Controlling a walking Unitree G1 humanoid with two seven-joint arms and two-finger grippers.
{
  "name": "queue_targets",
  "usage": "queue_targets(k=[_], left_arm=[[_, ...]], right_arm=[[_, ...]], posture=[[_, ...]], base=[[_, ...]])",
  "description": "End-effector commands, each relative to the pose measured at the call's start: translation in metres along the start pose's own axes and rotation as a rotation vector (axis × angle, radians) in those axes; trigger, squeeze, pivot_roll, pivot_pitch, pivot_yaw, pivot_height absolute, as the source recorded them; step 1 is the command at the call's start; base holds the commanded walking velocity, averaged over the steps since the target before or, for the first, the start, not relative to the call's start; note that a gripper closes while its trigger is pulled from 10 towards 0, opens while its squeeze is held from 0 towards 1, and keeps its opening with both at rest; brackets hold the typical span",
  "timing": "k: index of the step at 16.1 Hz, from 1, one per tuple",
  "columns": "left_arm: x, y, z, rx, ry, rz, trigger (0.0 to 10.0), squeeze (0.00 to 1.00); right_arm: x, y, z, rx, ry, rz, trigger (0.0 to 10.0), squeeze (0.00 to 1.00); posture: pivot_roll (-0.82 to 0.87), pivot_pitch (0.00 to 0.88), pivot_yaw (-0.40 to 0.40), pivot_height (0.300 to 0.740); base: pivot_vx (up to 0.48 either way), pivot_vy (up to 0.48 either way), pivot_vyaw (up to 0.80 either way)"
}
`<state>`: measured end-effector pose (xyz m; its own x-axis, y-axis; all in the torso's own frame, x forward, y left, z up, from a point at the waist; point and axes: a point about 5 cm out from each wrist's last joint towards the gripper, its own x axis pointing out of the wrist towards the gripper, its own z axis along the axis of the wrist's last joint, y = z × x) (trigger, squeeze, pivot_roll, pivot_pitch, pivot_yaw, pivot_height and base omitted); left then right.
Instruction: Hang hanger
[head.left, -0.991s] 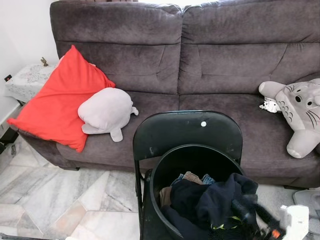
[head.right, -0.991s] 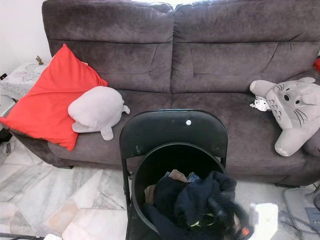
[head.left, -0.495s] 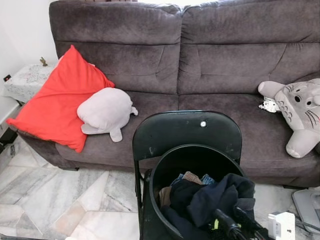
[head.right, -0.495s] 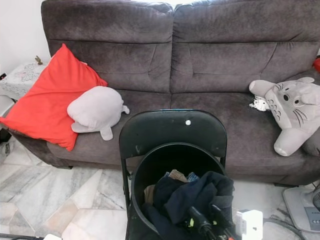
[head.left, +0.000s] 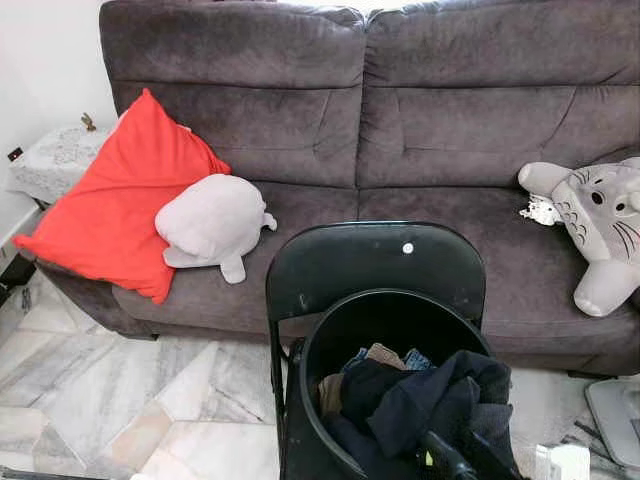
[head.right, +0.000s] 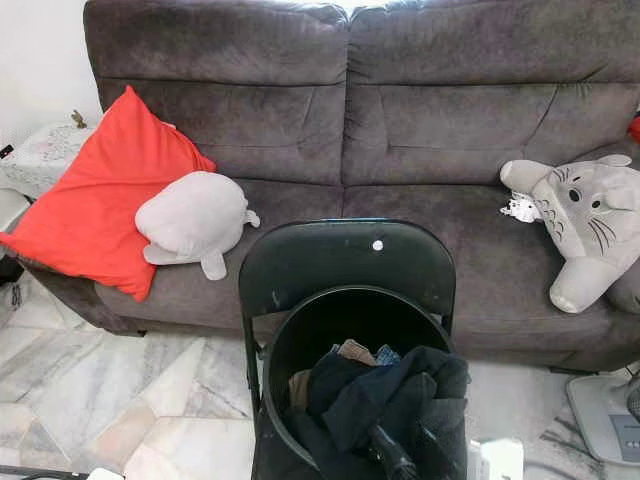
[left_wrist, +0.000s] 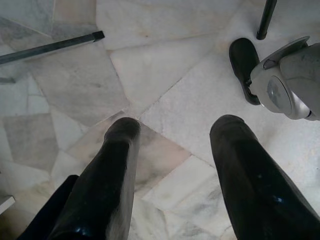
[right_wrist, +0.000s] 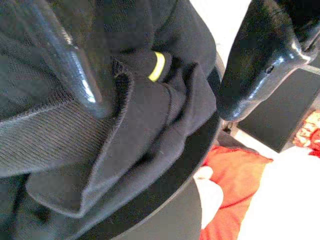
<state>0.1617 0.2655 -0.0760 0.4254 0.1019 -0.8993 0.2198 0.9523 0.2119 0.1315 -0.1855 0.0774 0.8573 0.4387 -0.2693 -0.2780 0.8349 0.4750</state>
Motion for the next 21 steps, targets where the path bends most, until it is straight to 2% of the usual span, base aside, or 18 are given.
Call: queue_targets(k=[1, 4, 7, 9, 12, 15, 17, 21], left_arm=[[-0.002, 0.004, -0.010, 0.024, 0.041, 0.004, 10.0, 0.00], [-0.002, 0.004, -0.009, 0.022, 0.039, 0.005, 10.0, 0.00], [-0.001, 0.004, -0.009, 0.022, 0.039, 0.004, 10.0, 0.00], [-0.002, 0.004, -0.009, 0.021, 0.040, 0.005, 10.0, 0.00], [-0.002, 0.004, -0.010, 0.018, 0.040, 0.005, 10.0, 0.00], [-0.002, 0.004, -0.010, 0.020, 0.042, 0.005, 10.0, 0.00], [-0.002, 0.004, -0.010, 0.022, 0.043, 0.005, 10.0, 0.00], [-0.002, 0.004, -0.009, 0.027, 0.041, 0.002, 10.0, 0.00]], right_arm=[[-0.001, -0.001, -0.002, -0.002, 0.018, -0.011, 10.0, 0.00], [0.006, -0.003, 0.008, -0.007, 0.007, 0.003, 10.0, 0.00], [0.020, -0.016, 0.013, -0.068, 0.011, -0.069, 10.0, 0.00], [0.028, -0.014, 0.016, -0.045, -0.005, -0.039, 10.0, 0.00], [0.032, -0.014, 0.012, -0.030, 0.021, -0.013, 10.0, 0.00], [0.025, -0.003, 0.017, 0.032, -0.051, 0.052, 10.0, 0.00], [0.017, 0.008, 0.014, 0.032, -0.038, 0.115, 10.0, 0.00], [0.001, 0.010, 0.005, 0.036, -0.003, 0.082, 10.0, 0.00]], posture=[[-0.11, 0.102, 0.085, 0.740], [-0.11, 0.100, 0.083, 0.740], [-0.11, 0.100, 0.084, 0.740], [-0.11, 0.099, 0.083, 0.740], [-0.11, 0.099, 0.081, 0.740], [-0.11, 0.102, 0.083, 0.740], [-0.11, 0.103, 0.084, 0.740], [-0.13, 0.102, 0.084, 0.740]], base=[[0.000, 0.000, 0.00], [0.000, 0.000, 0.00], [0.000, 0.000, 0.00], [0.000, 0.000, 0.00], [0.000, 0.000, 0.00], [0.000, 0.000, 0.00], [0.000, 0.000, 0.00], [0.000, 0.000, 0.00]])
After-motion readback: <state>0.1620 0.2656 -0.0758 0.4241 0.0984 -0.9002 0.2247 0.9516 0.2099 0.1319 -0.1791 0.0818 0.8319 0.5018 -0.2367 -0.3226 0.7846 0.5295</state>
